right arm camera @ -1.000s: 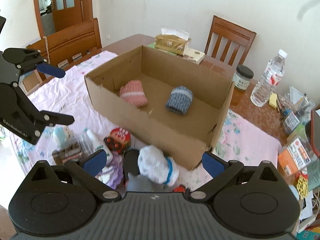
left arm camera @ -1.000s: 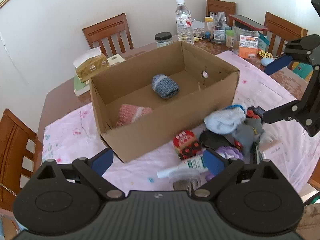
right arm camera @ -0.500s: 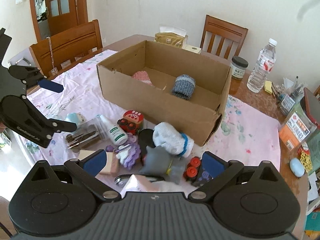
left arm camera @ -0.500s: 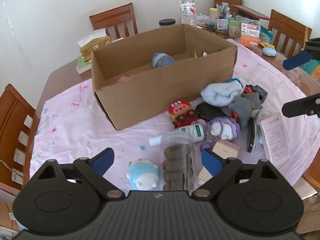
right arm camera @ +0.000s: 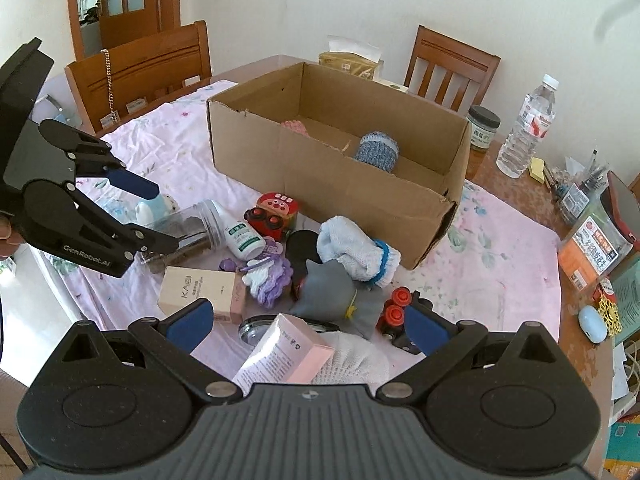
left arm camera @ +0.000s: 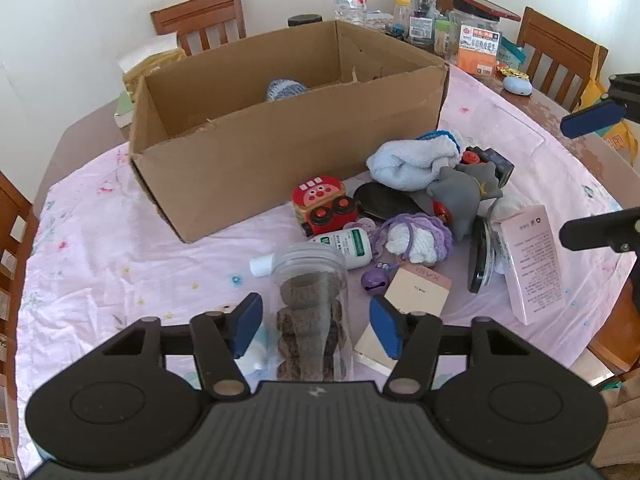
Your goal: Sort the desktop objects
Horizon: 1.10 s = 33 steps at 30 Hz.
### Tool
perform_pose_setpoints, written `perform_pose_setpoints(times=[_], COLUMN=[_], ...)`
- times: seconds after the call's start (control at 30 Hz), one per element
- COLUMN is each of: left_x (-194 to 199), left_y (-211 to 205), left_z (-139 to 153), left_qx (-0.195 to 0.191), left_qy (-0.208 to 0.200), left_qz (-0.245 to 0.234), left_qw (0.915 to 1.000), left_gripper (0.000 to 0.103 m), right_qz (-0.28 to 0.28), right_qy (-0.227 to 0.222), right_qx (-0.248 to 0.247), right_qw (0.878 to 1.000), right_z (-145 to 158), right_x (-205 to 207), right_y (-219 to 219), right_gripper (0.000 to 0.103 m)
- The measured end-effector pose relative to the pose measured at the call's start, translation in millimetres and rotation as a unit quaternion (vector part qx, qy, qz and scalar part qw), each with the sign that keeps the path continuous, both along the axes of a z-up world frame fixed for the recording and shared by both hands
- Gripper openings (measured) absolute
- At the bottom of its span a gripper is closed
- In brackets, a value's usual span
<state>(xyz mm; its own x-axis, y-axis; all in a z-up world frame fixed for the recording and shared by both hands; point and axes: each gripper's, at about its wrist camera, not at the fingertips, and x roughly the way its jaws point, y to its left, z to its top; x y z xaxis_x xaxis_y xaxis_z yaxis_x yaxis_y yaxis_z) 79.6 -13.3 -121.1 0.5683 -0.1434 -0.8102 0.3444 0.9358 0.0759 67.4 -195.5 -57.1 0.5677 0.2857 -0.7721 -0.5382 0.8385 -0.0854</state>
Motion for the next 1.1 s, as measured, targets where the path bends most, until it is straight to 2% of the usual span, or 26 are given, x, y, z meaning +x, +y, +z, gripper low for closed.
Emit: perform_pose_setpoints(times=[0.17, 0.57, 1.1], left_x=[9, 15, 21], left_y=[-1, -1, -6], left_z=[-7, -18, -32], left_qx=[-0.001, 0.012, 0.019], left_qy=[0.009, 0.021, 0.054], left_qz=[0.003, 0.005, 0.006], left_qw=[1.0, 0.9997, 0.9984], left_gripper=[0.052, 0.052, 0.052], right_qz=[-0.011, -0.043, -0.117], right_qy=[0.003, 0.0, 0.0], right_qx=[0.002, -0.006, -0.015], right_qw=[1.0, 0.999, 0.993], right_z=[-2, -6, -21], right_x=[1, 14, 74], right_y=[-7, -35, -91], right_gripper=[0.103, 0.103, 0.103])
